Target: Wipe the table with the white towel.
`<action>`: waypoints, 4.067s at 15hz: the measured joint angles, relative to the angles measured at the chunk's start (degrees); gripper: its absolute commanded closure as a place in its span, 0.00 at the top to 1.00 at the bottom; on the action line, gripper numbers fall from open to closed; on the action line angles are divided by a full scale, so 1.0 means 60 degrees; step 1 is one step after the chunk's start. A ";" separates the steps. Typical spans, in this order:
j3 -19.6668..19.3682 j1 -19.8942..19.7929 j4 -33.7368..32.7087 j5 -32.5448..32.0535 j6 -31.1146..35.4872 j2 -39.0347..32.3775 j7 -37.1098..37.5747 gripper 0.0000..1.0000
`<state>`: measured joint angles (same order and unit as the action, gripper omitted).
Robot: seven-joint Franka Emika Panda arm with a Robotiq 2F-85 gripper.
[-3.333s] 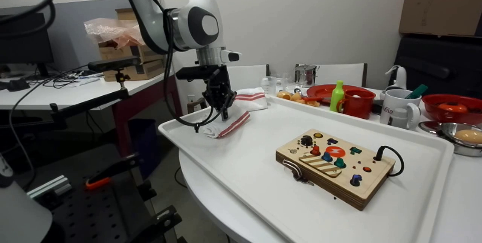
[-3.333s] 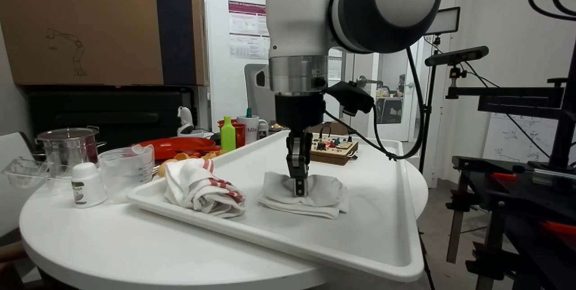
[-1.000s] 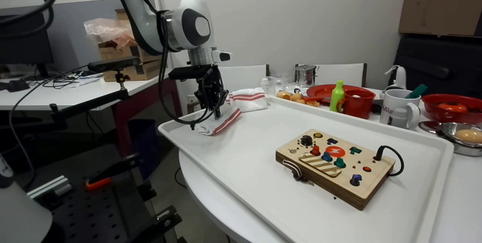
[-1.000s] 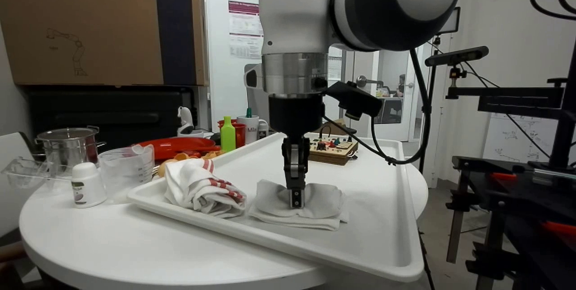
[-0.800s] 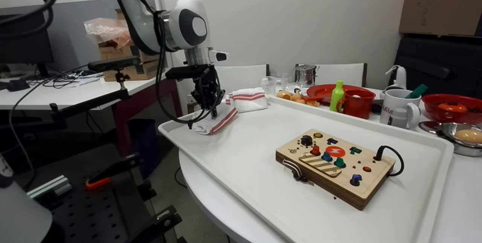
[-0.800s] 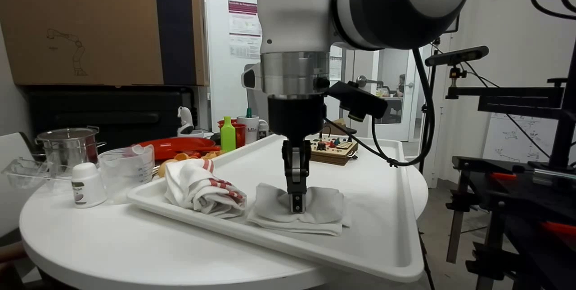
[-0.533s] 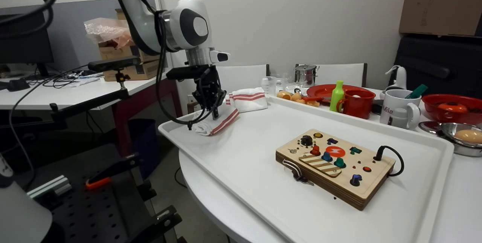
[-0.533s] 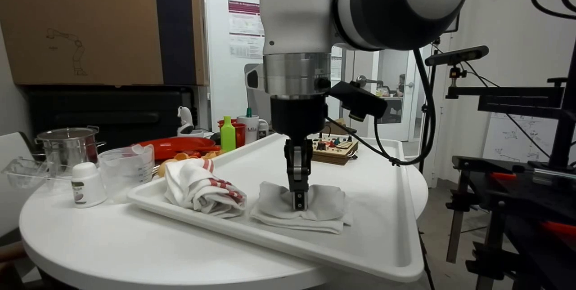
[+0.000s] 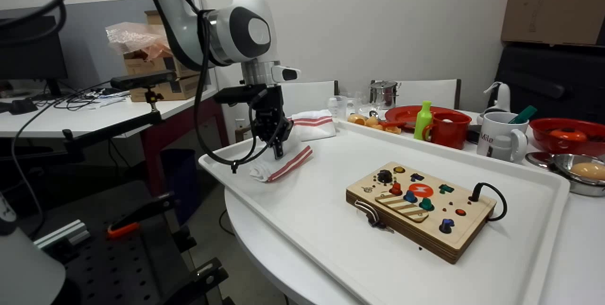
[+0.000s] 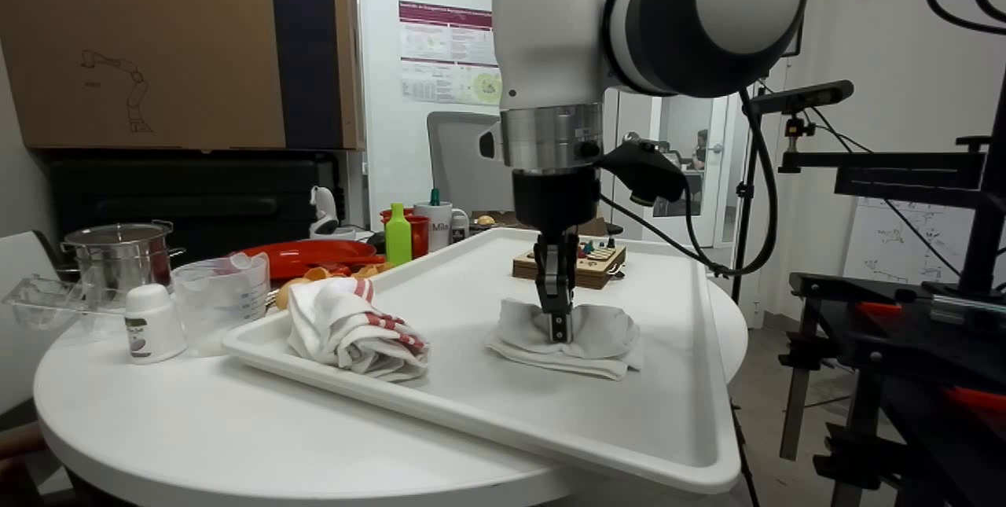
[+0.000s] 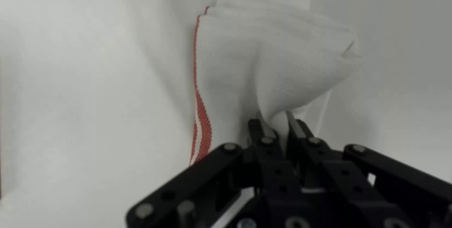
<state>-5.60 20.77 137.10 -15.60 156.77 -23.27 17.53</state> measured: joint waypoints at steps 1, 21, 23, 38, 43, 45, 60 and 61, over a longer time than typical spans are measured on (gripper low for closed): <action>-0.0056 -0.0081 0.0082 0.0000 0.0001 0.0046 0.0028 0.03; -0.0963 -0.0593 0.0504 -0.0320 0.0016 0.0205 0.0683 0.03; -0.0808 -0.0568 0.0582 -0.0319 -0.0010 0.0288 0.0683 0.03; 0.0821 0.0218 0.0447 -0.0321 -0.0549 0.0643 0.0870 0.03; 0.1059 0.0539 -0.0013 -0.0525 -0.0916 0.0519 0.0871 0.03; 0.1064 0.0665 -0.0240 -0.0728 -0.1042 0.0337 0.0886 0.03; 0.0695 0.0563 -0.0923 -0.0846 -0.1390 -0.0351 0.0883 0.03; 0.0566 0.0502 -0.0947 -0.0858 -0.1390 -0.0362 0.0883 0.03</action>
<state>-2.20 23.79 131.42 -20.75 148.42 -25.44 22.83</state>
